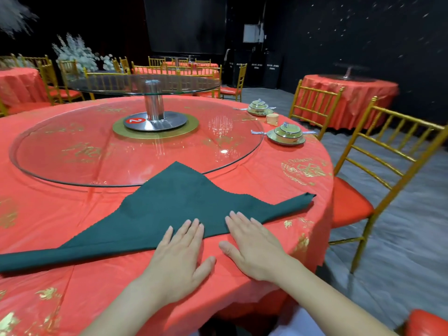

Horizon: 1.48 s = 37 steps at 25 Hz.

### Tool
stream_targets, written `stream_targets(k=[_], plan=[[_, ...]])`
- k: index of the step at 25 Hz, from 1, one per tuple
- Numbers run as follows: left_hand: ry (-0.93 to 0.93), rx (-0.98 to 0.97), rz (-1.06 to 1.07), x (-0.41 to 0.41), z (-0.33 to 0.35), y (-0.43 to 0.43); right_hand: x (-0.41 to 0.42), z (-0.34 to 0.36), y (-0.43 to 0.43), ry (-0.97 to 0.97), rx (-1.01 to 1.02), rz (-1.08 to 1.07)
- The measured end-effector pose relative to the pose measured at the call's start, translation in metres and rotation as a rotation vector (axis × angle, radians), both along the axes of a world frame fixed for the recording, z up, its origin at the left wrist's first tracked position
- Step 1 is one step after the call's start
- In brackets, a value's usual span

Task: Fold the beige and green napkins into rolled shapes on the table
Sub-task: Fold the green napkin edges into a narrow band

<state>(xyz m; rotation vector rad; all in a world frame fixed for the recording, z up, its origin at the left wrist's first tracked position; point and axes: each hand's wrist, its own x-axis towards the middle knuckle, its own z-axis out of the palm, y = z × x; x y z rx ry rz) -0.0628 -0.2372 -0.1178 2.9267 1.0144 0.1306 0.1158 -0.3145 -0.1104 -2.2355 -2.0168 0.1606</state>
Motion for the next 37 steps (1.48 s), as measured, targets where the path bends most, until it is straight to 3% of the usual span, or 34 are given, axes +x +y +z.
stream_targets(k=[11, 17, 25, 28, 33, 37], plan=[[0.034, 0.005, 0.011, 0.000, -0.001, -0.001, 0.043, 0.002, -0.015, -0.143, -0.116, -0.317], [0.001, -0.016, 0.010, -0.001, -0.003, 0.000, 0.070, 0.003, -0.018, -0.123, -0.190, -0.540], [0.021, -0.033, 0.019, -0.001, 0.000, 0.000, 0.089, 0.012, -0.014, -0.136, -0.264, -0.667], [0.038, -0.039, 0.043, 0.000, 0.003, -0.003, 0.050, 0.017, 0.000, -0.173, -0.151, -0.514], [0.052, -0.110, 0.089, -0.004, 0.005, -0.002, -0.055, 0.017, 0.024, 0.107, 0.015, 0.035], [-0.008, -0.182, 0.056, -0.014, 0.006, 0.008, -0.061, 0.003, 0.036, 0.168, -0.011, 0.115]])
